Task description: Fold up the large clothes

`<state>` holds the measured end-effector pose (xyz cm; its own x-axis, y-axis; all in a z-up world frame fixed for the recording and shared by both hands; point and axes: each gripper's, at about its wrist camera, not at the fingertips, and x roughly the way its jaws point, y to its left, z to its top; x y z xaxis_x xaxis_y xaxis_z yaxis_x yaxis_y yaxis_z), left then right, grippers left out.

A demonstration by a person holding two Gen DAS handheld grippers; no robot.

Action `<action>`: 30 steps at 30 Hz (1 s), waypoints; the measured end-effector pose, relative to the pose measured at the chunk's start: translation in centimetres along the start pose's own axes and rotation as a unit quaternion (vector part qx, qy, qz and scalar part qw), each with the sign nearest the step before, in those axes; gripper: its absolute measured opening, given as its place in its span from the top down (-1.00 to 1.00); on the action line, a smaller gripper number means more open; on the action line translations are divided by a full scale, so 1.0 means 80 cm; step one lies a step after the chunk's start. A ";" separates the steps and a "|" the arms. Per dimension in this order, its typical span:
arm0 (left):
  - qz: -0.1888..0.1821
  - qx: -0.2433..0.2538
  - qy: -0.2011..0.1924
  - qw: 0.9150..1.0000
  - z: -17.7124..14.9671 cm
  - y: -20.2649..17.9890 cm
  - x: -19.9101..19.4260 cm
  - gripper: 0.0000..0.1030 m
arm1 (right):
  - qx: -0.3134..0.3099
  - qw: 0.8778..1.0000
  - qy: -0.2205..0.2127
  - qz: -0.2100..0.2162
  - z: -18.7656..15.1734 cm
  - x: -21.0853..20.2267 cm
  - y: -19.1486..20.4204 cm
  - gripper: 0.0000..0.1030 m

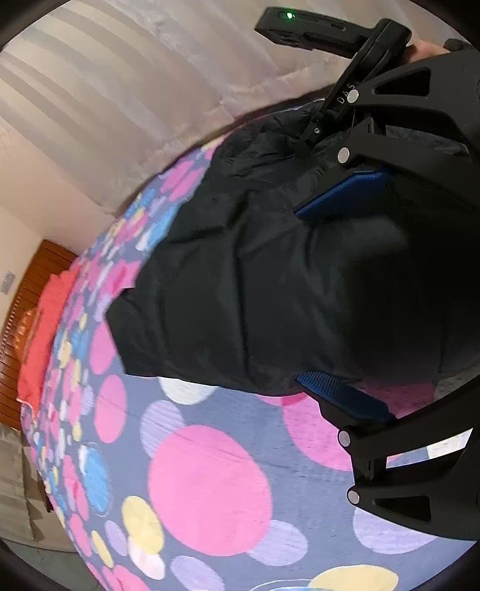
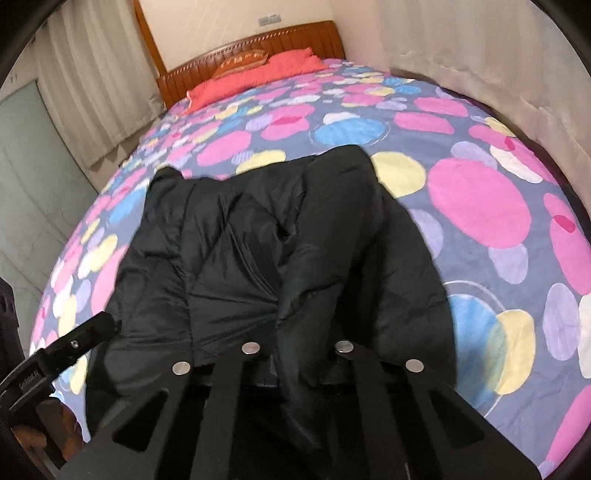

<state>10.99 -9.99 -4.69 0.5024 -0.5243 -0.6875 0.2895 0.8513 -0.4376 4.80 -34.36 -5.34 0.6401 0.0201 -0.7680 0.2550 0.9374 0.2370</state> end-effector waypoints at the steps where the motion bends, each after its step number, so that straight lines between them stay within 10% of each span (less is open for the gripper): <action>1: -0.001 0.003 -0.004 1.000 0.002 -0.003 -0.002 -0.61 | -0.002 1.000 -0.002 -0.003 0.003 -0.002 -0.003 0.86; 17: 0.089 0.104 0.025 0.990 -0.015 -0.052 0.091 -0.62 | -0.001 0.999 0.037 -0.031 -0.021 0.070 -0.063 0.82; 30: 0.071 0.080 0.005 0.994 -0.011 -0.043 0.056 -0.60 | -0.006 0.996 0.039 -0.082 -0.005 0.007 -0.049 0.45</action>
<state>11.55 -15.24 -6.77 0.5401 -0.3981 -0.7415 0.3417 0.9089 -0.2390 3.87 -37.86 -6.91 0.5316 -0.1076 -0.8401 0.3435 0.9341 0.0977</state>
